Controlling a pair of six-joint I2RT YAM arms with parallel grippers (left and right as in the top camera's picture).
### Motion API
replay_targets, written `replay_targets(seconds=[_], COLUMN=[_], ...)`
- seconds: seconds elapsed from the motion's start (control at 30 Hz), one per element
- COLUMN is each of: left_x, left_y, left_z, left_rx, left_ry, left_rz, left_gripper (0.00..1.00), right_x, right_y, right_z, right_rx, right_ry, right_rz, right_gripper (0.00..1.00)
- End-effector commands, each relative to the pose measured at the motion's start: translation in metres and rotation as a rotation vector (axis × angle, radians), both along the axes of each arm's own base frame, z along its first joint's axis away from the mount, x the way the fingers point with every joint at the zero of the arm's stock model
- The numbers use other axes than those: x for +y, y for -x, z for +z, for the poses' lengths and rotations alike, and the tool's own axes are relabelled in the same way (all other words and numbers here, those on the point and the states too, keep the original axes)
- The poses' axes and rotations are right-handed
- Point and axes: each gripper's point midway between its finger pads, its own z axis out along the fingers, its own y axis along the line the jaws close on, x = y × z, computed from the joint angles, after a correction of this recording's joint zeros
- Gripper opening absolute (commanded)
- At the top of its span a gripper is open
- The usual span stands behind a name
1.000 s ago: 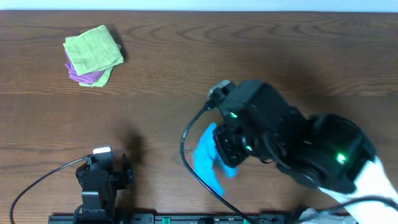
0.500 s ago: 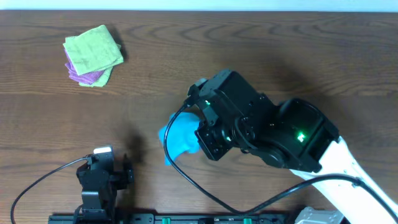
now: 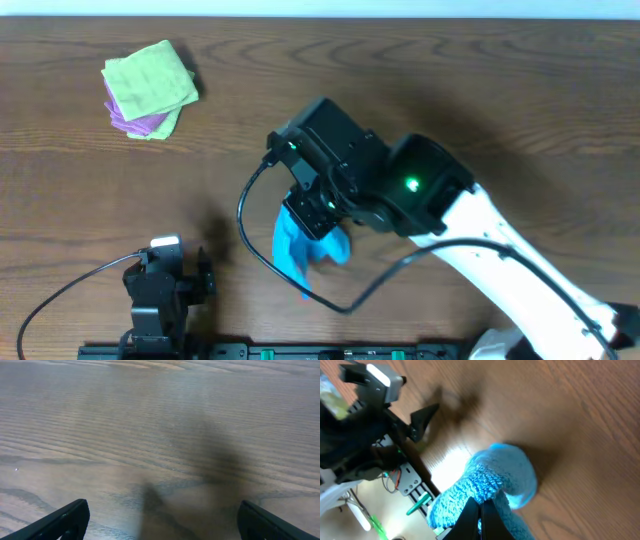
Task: Fold the cloth
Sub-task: 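Drag the blue cloth across the table to spread it out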
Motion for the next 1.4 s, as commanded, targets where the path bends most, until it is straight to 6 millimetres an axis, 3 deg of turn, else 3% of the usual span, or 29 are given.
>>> replay_targets(seconds=[0.0, 0.23, 0.4, 0.43, 0.47, 0.5, 0.57, 0.67, 0.87, 0.97, 1.13, 1.37], left_x=[-0.001, -0.001, -0.003, -0.005, -0.008, -0.013, -0.018, -0.019, -0.019, -0.031, -0.047, -0.055], left_y=[0.002, 0.002, 0.002, 0.002, 0.002, 0.001, 0.000, -0.001, -0.002, -0.003, -0.003, -0.004], left_z=[-0.009, -0.009, -0.009, -0.009, -0.010, -0.010, -0.009, -0.008, -0.006, -0.005, -0.003, 0.004], left_rx=[0.026, 0.026, 0.025, 0.025, 0.026, 0.025, 0.023, 0.015, 0.005, 0.000, -0.010, -0.024], left_ry=[-0.007, -0.007, 0.000, 0.010, 0.021, 0.038, 0.055, 0.057, 0.060, 0.133, 0.240, 0.278], left_rz=[-0.011, -0.011, -0.020, -0.033, -0.047, -0.068, -0.091, -0.095, -0.098, -0.127, -0.165, -0.194], left_gripper=[0.95, 0.95, 0.95, 0.95, 0.95, 0.95, 0.95, 0.95, 0.95, 0.95, 0.95, 0.95], right_x=[-0.010, -0.038, -0.075, -0.087, -0.103, -0.122, -0.146, -0.156, -0.122, -0.108, -0.076, -0.034], right_y=[-0.022, -0.097, -0.195, -0.213, -0.234, -0.254, -0.270, -0.271, -0.241, -0.222, -0.184, -0.174], right_z=[-0.010, -0.038, -0.081, -0.090, -0.099, -0.110, -0.119, -0.123, -0.088, -0.075, -0.092, -0.127], right_rx=[-0.020, -0.104, -0.222, -0.246, -0.274, -0.293, -0.280, -0.203, -0.142, -0.140, -0.052, -0.021], right_ry=[0.042, 0.141, 0.258, 0.288, 0.325, 0.355, 0.355, 0.275, 0.105, 0.097, 0.142, 0.166], right_rz=[-0.015, -0.134, -0.331, -0.377, -0.435, -0.508, -0.601, -0.649, -0.484, -0.424, -0.288, -0.192], right_gripper=[0.01, 0.01, 0.01, 0.11, 0.38, 0.83, 0.90, 0.89, 0.82, 0.80, 0.78, 0.78])
